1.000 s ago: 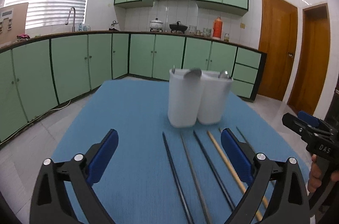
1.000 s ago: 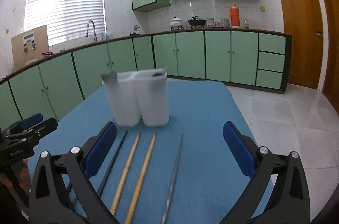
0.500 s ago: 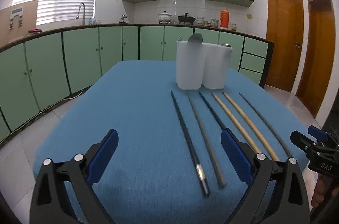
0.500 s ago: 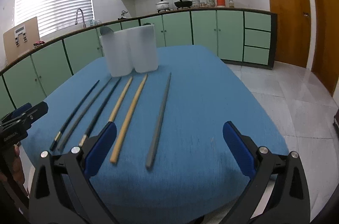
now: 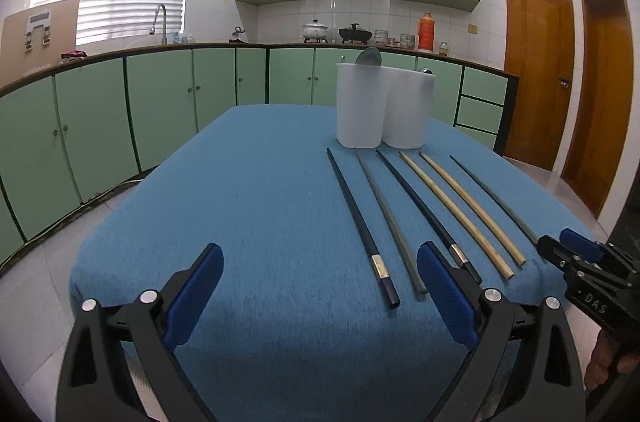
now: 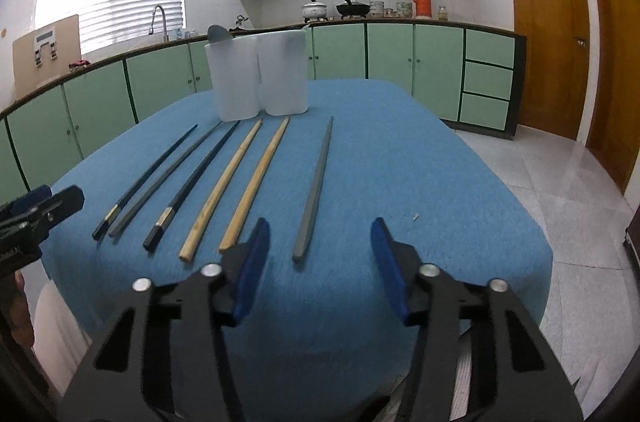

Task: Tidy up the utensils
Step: 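Withdraw both tools from the holder back over the chopsticks, then close the right tool on the grey chopstick while the left tool grasps the gold-banded black chopstick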

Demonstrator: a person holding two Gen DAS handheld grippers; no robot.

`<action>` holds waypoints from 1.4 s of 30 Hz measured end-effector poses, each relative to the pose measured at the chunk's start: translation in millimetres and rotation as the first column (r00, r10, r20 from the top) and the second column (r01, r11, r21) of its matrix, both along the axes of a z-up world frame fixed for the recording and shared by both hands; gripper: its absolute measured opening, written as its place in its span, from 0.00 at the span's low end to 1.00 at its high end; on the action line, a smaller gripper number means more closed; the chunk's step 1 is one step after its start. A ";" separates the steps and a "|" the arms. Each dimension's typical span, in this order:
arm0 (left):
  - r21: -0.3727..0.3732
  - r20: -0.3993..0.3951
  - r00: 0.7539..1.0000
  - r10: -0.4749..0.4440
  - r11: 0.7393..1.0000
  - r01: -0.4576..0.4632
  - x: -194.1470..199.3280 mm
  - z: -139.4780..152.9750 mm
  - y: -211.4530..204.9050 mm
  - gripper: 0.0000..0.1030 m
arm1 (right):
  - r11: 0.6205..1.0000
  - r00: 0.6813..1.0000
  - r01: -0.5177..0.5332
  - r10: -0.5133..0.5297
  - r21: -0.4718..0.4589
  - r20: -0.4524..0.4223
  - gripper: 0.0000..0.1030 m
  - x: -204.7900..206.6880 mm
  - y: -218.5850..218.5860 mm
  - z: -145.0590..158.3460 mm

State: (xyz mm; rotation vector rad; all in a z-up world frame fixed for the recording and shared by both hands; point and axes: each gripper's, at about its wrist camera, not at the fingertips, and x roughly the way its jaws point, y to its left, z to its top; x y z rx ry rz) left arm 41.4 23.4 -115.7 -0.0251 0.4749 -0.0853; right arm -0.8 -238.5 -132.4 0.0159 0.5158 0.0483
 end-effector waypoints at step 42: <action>0.066 -0.057 0.998 -0.033 0.997 0.036 1.9 -22.7 -27.8 0.25 | 0.999 0.999 -0.036 0.036 0.029 -0.017 0.06 -3.8 1.0 -6.6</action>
